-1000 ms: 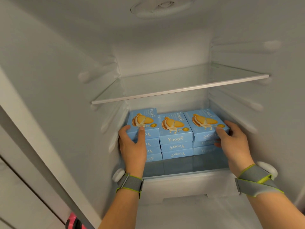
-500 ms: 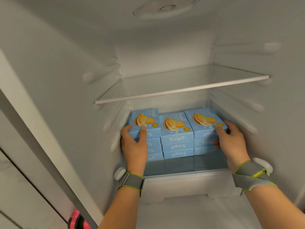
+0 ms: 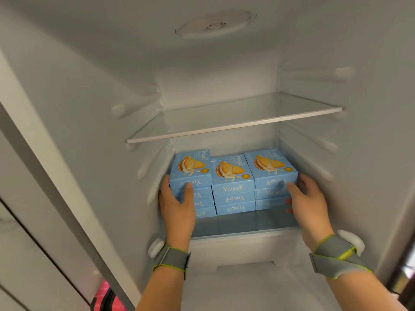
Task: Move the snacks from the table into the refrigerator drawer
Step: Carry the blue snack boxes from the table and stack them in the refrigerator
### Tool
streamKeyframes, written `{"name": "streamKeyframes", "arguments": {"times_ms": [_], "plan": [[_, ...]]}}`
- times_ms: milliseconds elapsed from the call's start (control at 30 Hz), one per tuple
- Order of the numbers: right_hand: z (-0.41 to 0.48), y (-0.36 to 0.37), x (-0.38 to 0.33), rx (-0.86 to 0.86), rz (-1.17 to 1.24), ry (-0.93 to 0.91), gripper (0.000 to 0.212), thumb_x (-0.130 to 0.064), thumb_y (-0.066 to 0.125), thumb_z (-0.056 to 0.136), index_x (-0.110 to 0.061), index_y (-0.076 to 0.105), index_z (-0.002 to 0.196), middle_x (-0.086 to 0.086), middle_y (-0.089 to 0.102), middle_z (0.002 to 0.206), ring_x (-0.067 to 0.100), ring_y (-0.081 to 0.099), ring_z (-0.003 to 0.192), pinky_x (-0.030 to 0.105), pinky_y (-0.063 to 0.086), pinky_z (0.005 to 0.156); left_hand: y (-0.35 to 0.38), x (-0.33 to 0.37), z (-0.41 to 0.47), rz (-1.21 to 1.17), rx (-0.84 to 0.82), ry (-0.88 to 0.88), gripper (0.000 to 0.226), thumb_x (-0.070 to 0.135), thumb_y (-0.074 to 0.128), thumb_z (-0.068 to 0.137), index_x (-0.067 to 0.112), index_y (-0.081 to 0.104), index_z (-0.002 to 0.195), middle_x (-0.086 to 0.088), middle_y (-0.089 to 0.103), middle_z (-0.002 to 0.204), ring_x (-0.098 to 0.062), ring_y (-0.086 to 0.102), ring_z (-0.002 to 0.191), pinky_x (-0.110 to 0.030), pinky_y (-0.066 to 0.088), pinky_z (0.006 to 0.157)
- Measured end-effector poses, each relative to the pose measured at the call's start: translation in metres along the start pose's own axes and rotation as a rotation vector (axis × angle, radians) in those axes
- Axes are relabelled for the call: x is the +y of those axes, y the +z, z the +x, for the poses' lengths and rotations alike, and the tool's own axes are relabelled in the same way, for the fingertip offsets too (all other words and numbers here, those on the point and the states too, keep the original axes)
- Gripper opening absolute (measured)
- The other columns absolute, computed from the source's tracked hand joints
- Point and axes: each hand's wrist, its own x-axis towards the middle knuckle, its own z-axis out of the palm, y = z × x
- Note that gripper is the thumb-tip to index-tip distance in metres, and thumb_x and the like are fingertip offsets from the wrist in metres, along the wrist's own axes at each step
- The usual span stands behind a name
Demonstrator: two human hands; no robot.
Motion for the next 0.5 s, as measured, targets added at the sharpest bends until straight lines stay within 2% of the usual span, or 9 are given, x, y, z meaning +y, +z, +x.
{"name": "streamKeyframes", "arguments": {"times_ms": [67, 133, 200, 267, 333, 400, 500], "plan": [[-0.009, -0.006, 0.003, 0.002, 0.008, 0.005, 0.048, -0.024, 0.061, 0.1, -0.028, 0.053, 0.147, -0.013, 0.063, 0.136, 0.018, 0.069, 0.085, 0.034, 0.054, 0.067, -0.003, -0.01, -0.014, -0.01, 0.0, -0.015, 0.069, 0.053, 0.068, 0.087, 0.037, 0.043, 0.149, 0.002, 0.058, 0.143, -0.021, 0.058, 0.132, -0.052, 0.052, 0.108], [-0.017, -0.011, 0.003, -0.01, 0.008, 0.002, 0.049, -0.022, 0.062, 0.1, -0.026, 0.052, 0.148, -0.012, 0.061, 0.141, 0.023, 0.071, 0.098, 0.04, 0.058, 0.079, -0.004, -0.012, -0.032, 0.005, -0.008, -0.024, 0.069, 0.051, 0.068, 0.088, 0.033, 0.043, 0.15, -0.001, 0.055, 0.145, -0.023, 0.055, 0.135, -0.052, 0.049, 0.11], [-0.025, -0.014, 0.002, -0.036, 0.011, -0.003, 0.042, -0.02, 0.062, 0.1, -0.032, 0.055, 0.141, -0.018, 0.063, 0.132, 0.029, 0.068, 0.116, 0.048, 0.057, 0.095, -0.004, -0.008, -0.049, 0.02, -0.022, -0.022, 0.065, 0.045, 0.068, 0.093, 0.032, 0.042, 0.151, -0.002, 0.048, 0.151, -0.022, 0.048, 0.142, -0.049, 0.042, 0.117], [-0.033, -0.018, 0.002, -0.077, -0.007, -0.02, 0.037, -0.025, 0.063, 0.099, -0.04, 0.056, 0.131, -0.025, 0.063, 0.126, 0.028, 0.065, 0.122, 0.056, 0.052, 0.104, -0.002, -0.002, -0.064, 0.049, -0.034, -0.034, 0.066, 0.037, 0.067, 0.098, 0.029, 0.036, 0.156, -0.001, 0.04, 0.157, -0.018, 0.038, 0.148, -0.041, 0.032, 0.123], [-0.037, -0.022, 0.002, -0.098, -0.034, -0.031, 0.041, -0.033, 0.064, 0.095, -0.037, 0.059, 0.135, -0.017, 0.063, 0.134, 0.023, 0.064, 0.125, 0.057, 0.049, 0.107, 0.002, 0.003, -0.077, 0.075, -0.054, -0.042, 0.064, 0.036, 0.064, 0.1, 0.027, 0.036, 0.157, 0.0, 0.038, 0.157, -0.014, 0.035, 0.148, -0.032, 0.029, 0.121], [-0.041, -0.023, 0.003, -0.103, -0.037, -0.034, 0.045, -0.029, 0.065, 0.098, -0.032, 0.057, 0.142, -0.012, 0.061, 0.136, 0.017, 0.063, 0.124, 0.055, 0.049, 0.108, 0.002, 0.009, -0.088, 0.094, -0.076, -0.024, 0.06, 0.036, 0.063, 0.101, 0.027, 0.039, 0.156, 0.002, 0.039, 0.157, -0.012, 0.034, 0.147, -0.025, 0.025, 0.116], [-0.051, -0.033, 0.002, -0.142, -0.059, -0.042, 0.045, -0.03, 0.066, 0.099, -0.029, 0.058, 0.143, -0.011, 0.062, 0.134, 0.01, 0.063, 0.115, 0.052, 0.05, 0.107, 0.003, 0.016, -0.109, 0.114, -0.092, -0.027, 0.057, 0.038, 0.062, 0.102, 0.029, 0.041, 0.154, 0.006, 0.038, 0.156, -0.009, 0.035, 0.145, -0.02, 0.028, 0.111]]}}
